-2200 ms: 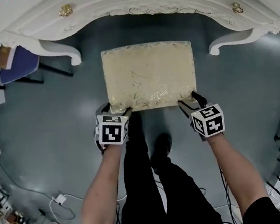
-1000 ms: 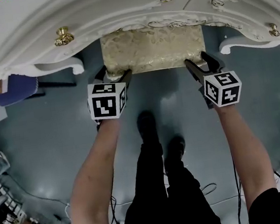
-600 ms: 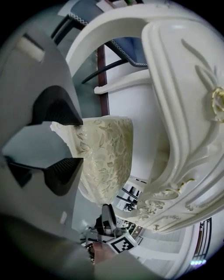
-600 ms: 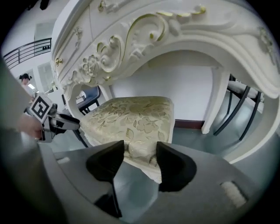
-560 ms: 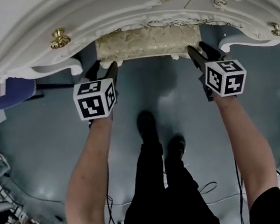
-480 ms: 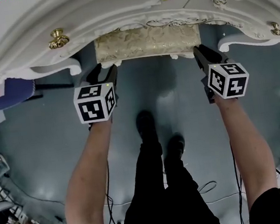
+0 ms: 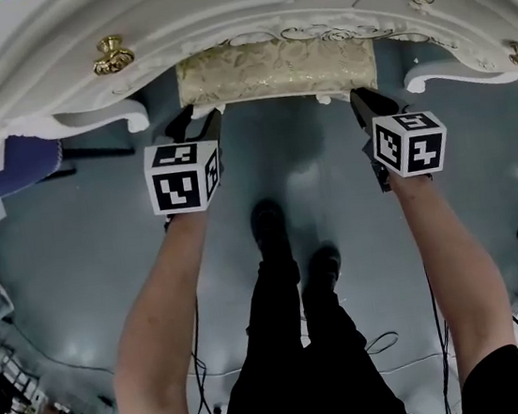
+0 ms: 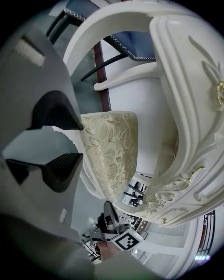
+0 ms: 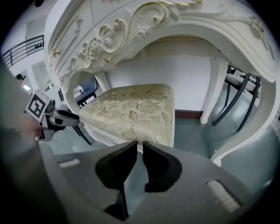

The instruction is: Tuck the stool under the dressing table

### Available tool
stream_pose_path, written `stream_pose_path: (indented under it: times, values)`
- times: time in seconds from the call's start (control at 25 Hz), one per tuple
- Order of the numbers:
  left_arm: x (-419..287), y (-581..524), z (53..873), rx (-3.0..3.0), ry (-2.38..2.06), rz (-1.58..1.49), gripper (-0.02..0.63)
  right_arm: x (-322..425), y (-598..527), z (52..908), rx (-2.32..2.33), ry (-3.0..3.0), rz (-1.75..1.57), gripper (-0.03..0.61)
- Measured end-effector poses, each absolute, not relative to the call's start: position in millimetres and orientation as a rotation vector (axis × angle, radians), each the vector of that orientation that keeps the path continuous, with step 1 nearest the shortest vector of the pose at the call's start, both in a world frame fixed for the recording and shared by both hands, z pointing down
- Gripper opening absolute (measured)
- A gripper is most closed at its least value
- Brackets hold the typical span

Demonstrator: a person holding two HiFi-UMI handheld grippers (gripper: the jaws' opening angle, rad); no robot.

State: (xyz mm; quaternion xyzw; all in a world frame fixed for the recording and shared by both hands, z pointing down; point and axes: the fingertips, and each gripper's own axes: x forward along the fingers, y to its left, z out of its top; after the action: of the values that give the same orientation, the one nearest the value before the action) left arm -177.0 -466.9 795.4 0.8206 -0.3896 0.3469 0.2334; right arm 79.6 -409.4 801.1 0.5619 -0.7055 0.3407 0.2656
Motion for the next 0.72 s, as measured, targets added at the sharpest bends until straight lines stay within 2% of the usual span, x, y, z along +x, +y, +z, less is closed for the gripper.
stream_pose_path:
  times: [0.28,0.72]
  values:
    - [-179.6,-481.7,795.1,2.253,-1.073,0.913,0.116,85.6,-424.2,802.0,1.545,-1.903,0.873,0.043]
    - [-170.2,-532.5,793.0,2.280,-1.126,0.884,0.087,101.0,-487.8,799.5,1.676,-1.955,0.895,0.043]
